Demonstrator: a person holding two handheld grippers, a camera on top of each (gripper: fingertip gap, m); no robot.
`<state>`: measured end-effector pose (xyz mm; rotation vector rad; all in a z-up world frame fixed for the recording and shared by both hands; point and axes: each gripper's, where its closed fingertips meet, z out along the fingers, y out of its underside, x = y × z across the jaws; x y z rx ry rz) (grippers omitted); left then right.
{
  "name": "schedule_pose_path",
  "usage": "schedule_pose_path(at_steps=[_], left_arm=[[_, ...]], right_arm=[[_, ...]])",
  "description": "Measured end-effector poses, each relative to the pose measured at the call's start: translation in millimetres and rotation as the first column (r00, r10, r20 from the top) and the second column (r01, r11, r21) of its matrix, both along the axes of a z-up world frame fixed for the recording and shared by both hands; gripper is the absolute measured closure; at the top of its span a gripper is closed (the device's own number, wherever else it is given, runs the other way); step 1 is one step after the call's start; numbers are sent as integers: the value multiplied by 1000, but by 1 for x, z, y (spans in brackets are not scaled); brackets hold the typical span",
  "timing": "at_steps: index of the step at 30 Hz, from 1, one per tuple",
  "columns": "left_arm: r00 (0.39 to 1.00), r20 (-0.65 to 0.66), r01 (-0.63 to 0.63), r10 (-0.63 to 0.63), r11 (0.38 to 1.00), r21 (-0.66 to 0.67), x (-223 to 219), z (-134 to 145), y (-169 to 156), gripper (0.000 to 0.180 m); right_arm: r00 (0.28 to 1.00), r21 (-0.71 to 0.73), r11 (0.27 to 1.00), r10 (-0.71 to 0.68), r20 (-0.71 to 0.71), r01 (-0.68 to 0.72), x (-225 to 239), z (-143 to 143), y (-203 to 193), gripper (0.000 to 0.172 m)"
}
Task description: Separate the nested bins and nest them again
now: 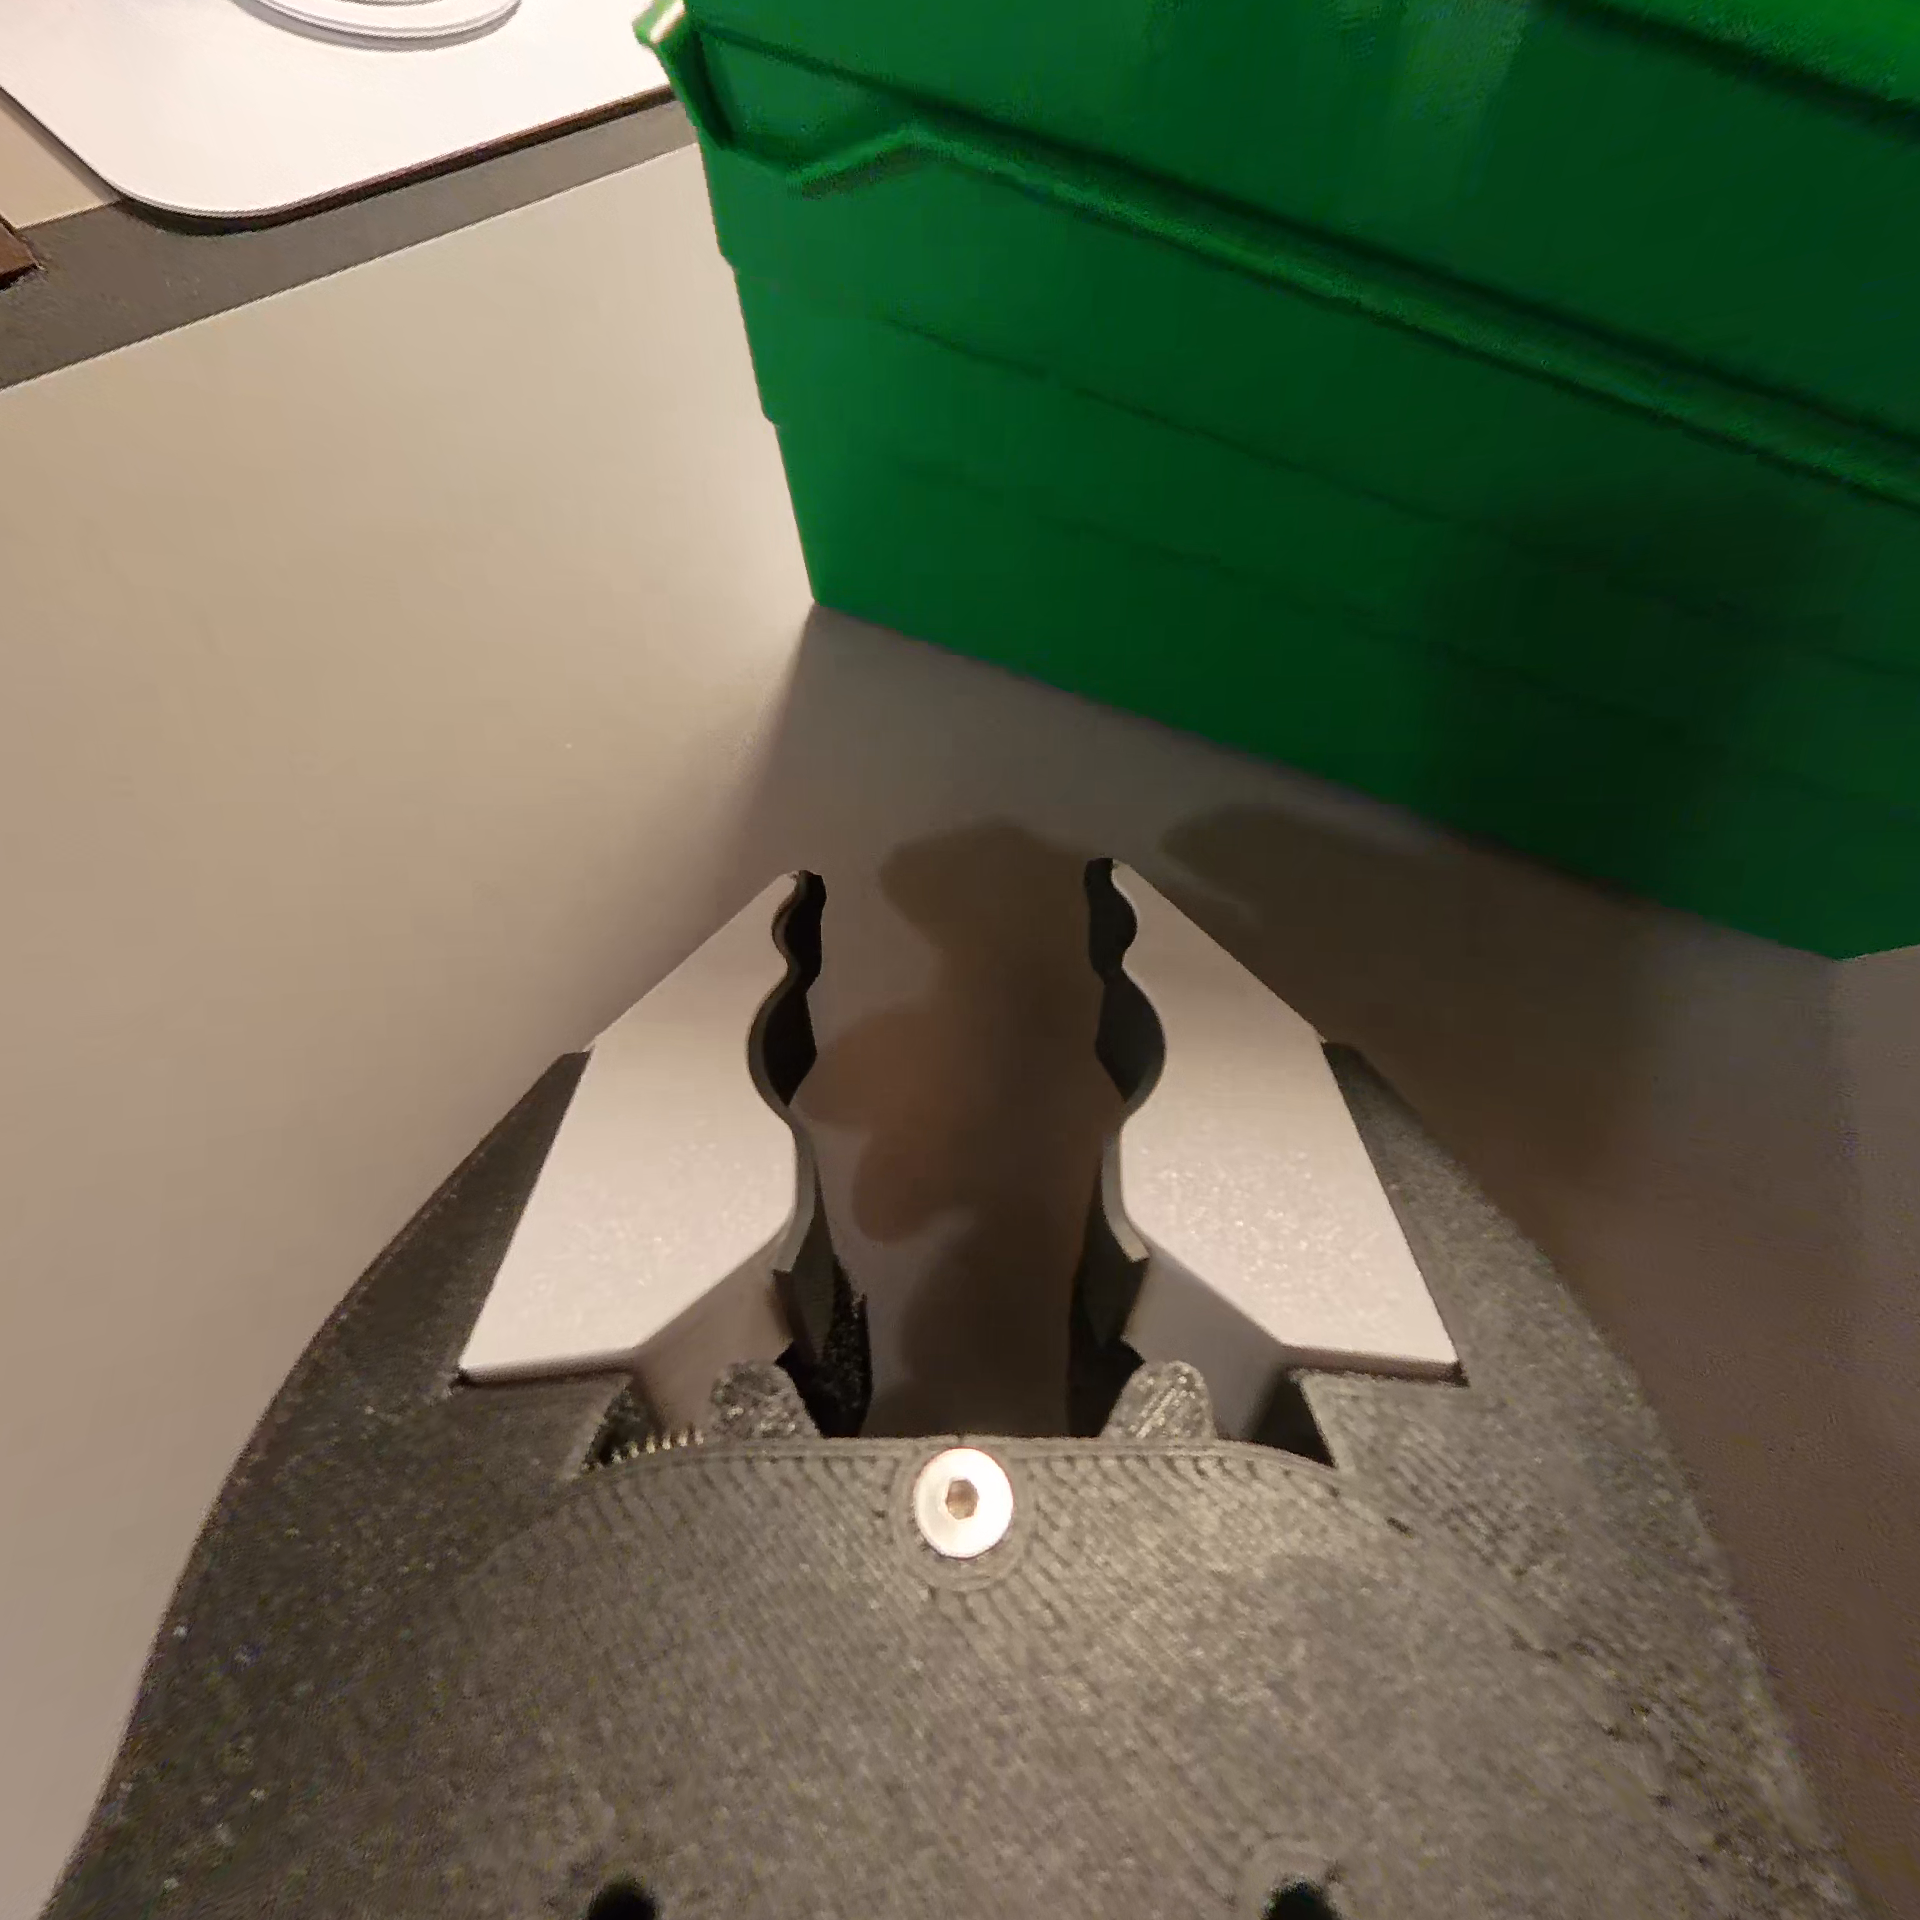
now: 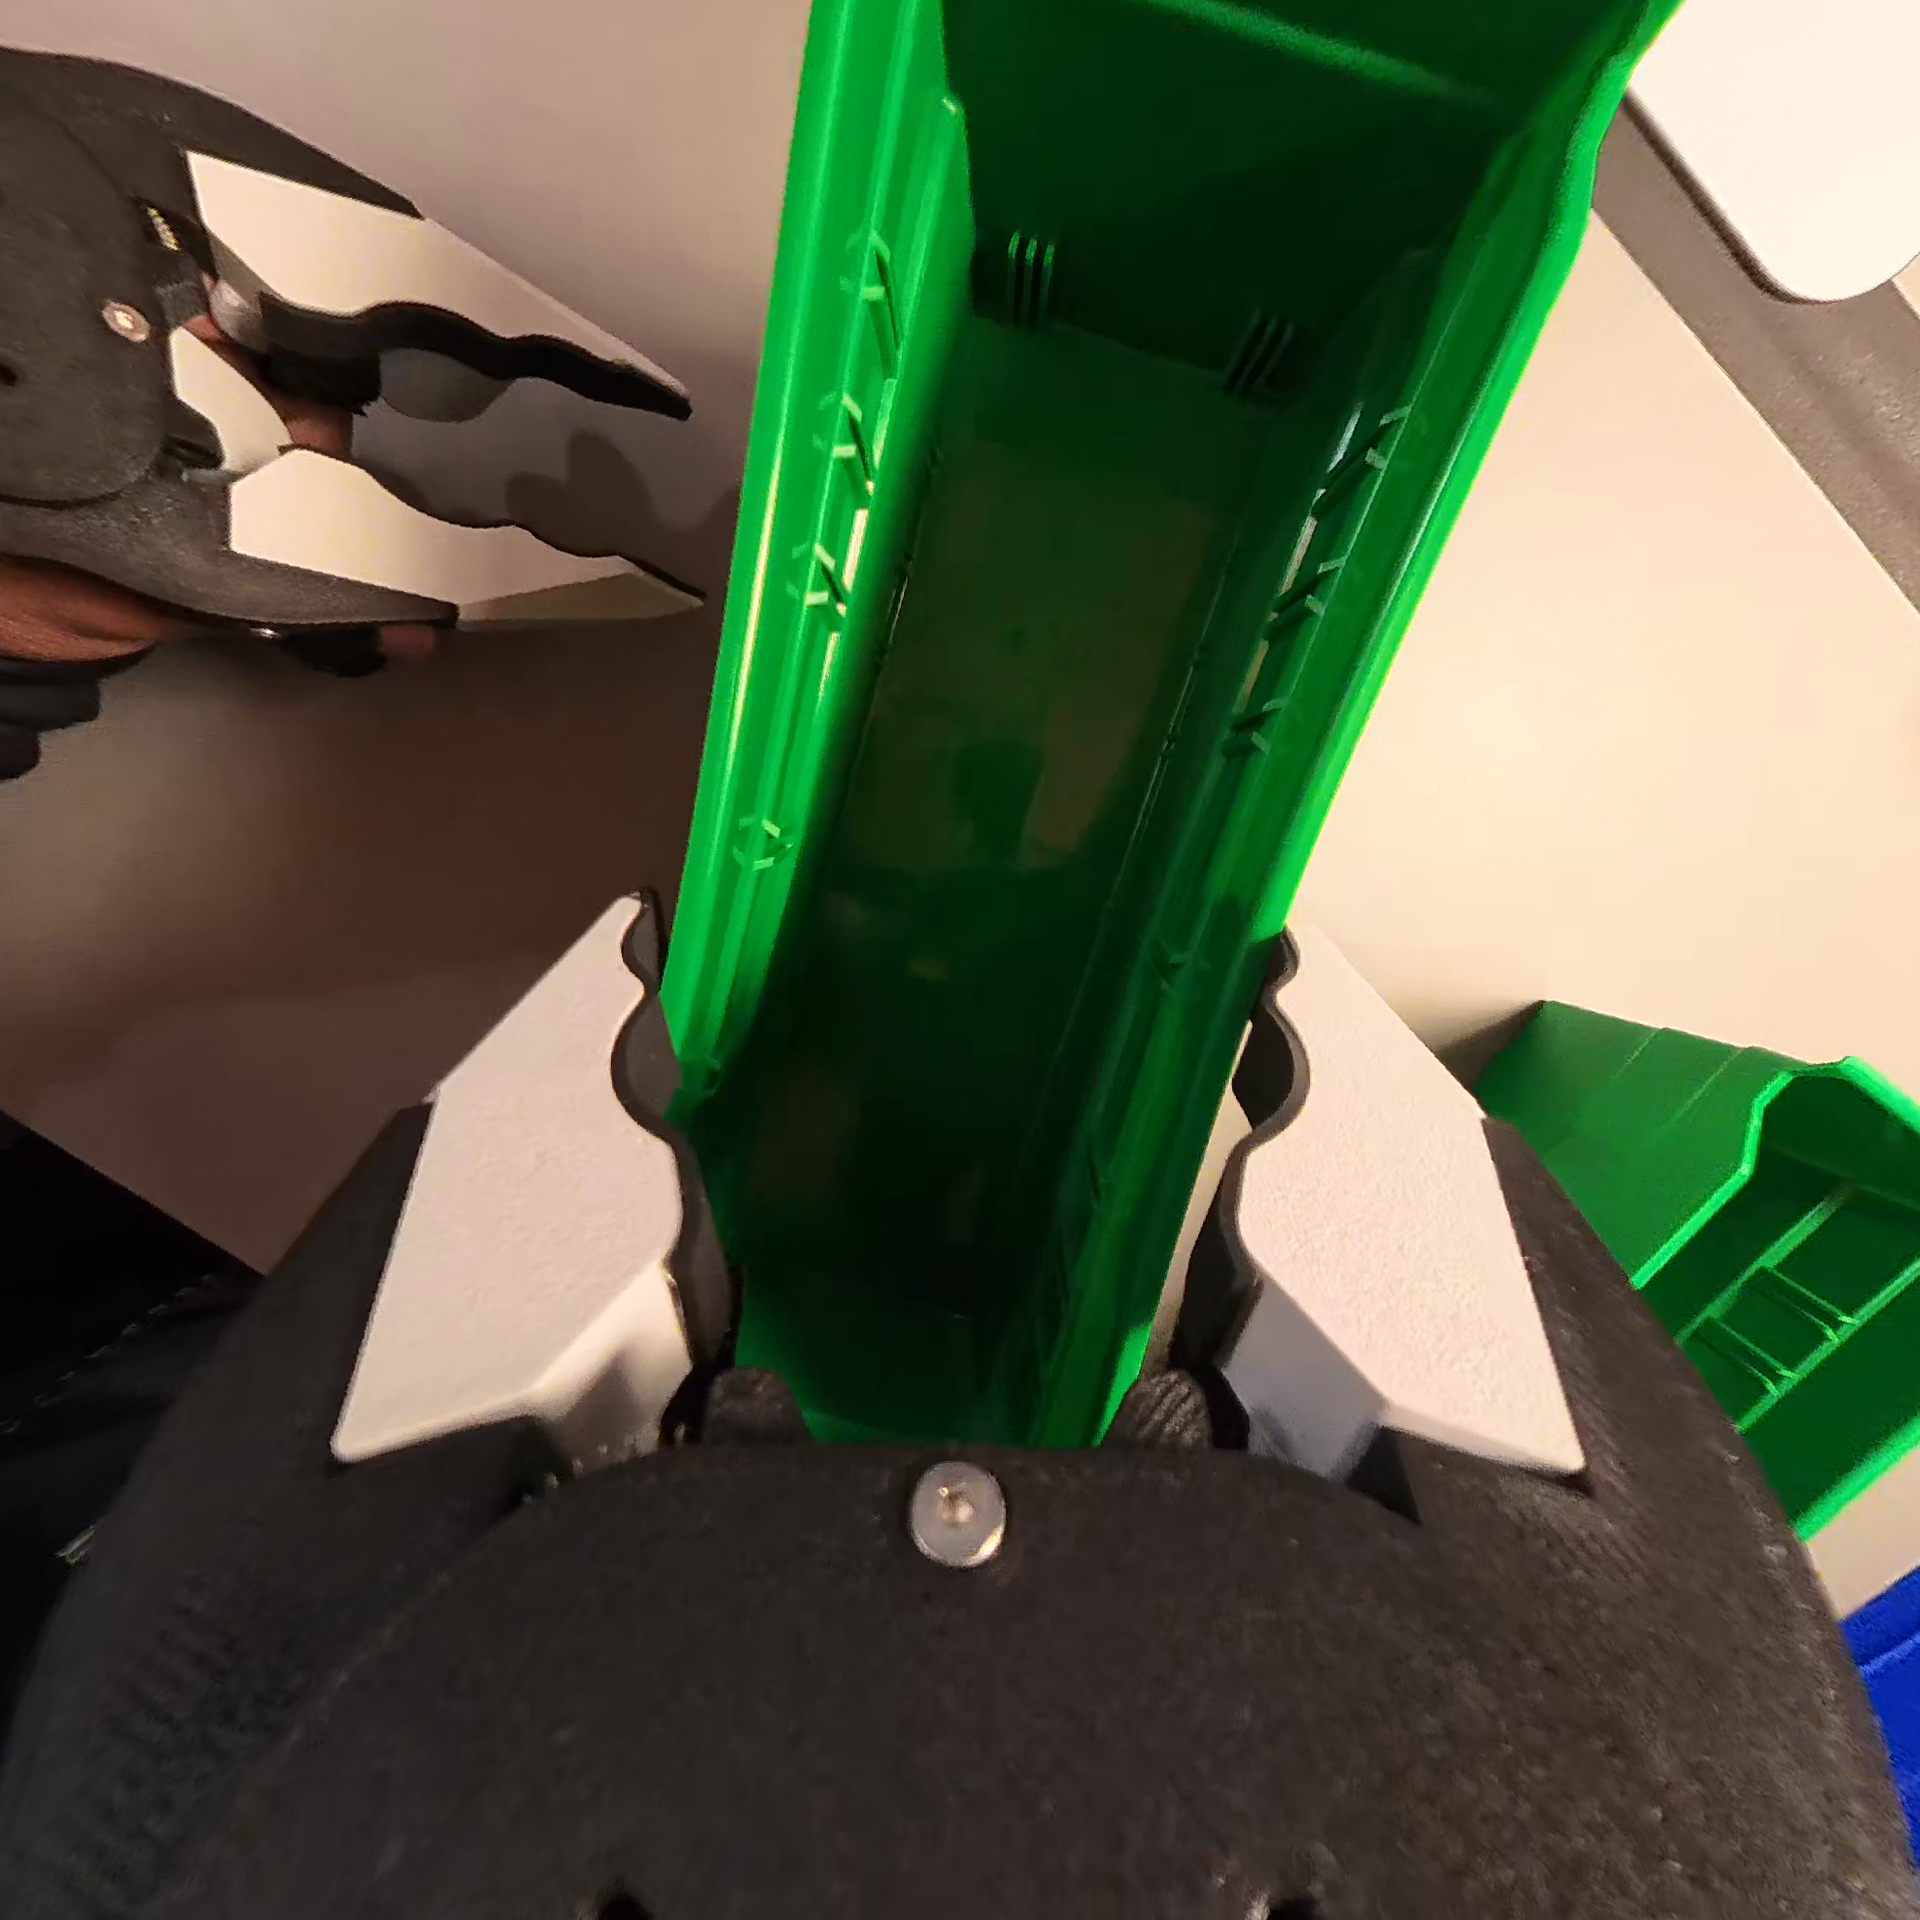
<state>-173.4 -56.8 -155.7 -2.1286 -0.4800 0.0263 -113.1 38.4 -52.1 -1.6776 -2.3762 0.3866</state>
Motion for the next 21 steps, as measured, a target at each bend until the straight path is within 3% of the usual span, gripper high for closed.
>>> schedule_pose_path(at_steps=[21], left_arm=[[1000,12,2,-2,1000,6,0,0,0,129]], right_arm=[[997,74,995,62,35,-64,14,2,1,61]])
